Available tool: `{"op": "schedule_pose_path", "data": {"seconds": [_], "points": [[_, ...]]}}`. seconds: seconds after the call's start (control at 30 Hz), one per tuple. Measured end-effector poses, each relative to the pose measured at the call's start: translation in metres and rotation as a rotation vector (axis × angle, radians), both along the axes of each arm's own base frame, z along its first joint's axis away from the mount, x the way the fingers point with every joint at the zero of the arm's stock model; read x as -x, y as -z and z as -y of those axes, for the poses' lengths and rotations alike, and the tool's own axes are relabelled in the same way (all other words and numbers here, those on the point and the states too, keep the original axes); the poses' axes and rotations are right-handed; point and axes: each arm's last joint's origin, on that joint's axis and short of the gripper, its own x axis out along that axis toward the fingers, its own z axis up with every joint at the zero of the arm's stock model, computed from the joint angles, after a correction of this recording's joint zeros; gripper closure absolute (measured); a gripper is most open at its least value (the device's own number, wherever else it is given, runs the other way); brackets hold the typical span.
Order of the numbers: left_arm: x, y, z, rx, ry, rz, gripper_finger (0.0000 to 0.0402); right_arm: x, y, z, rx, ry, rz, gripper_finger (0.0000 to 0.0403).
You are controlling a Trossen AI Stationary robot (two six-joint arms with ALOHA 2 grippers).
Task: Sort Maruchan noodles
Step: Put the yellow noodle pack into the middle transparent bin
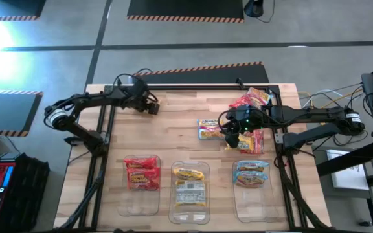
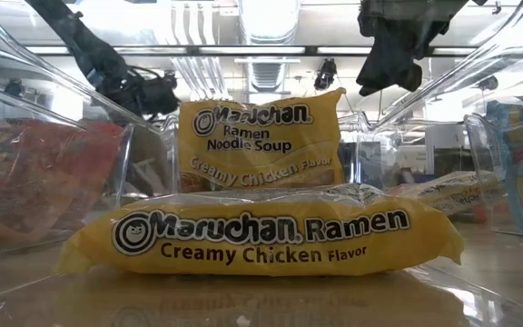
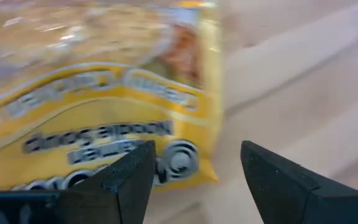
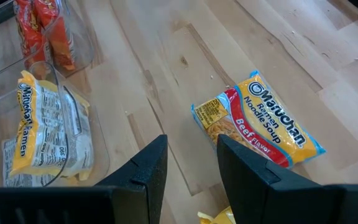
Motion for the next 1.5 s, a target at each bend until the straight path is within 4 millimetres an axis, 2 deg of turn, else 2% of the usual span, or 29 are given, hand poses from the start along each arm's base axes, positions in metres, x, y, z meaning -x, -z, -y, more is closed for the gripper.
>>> {"op": "schedule_pose_path", "data": {"seconds": [0.2,0.33,0.57,0.7,0.83,1.1,1.3,1.5], "points": [[-0.015,-0.006,0.005,0.016,0.094,0.152,0.0182,0.000,0.000,0.000,0.000,0.000,0.000,0.0275],[-0.012,-0.011,0.006,-0.013,0.087,0.138,0.0182,0.000,0.000,0.000,0.000,0.000,0.000,0.0275],[0.014,-0.027,0.004,-0.220,-0.040,-0.118,0.0182,0.000,0.000,0.000,0.000,0.000,0.000,0.0275],[0.026,-0.018,0.001,-0.222,-0.116,-0.294,0.0182,0.000,0.000,0.000,0.000,0.000,0.000,0.0275],[0.029,-0.003,-0.007,-0.161,-0.135,-0.342,0.0182,0.000,0.000,0.000,0.000,0.000,0.000,0.0275],[0.021,0.009,-0.013,-0.068,-0.086,-0.232,0.0182,0.000,0.000,0.000,0.000,0.000,0.000,0.0275],[0.012,0.011,-0.002,0.108,0.048,-0.051,0.0182,0.000,0.000,0.000,0.000,0.000,0.000,0.0275],[0.004,0.010,0.003,0.143,0.070,0.009,0.0182,0.000,0.000,0.000,0.000,0.000,0.000,0.0275]]}}
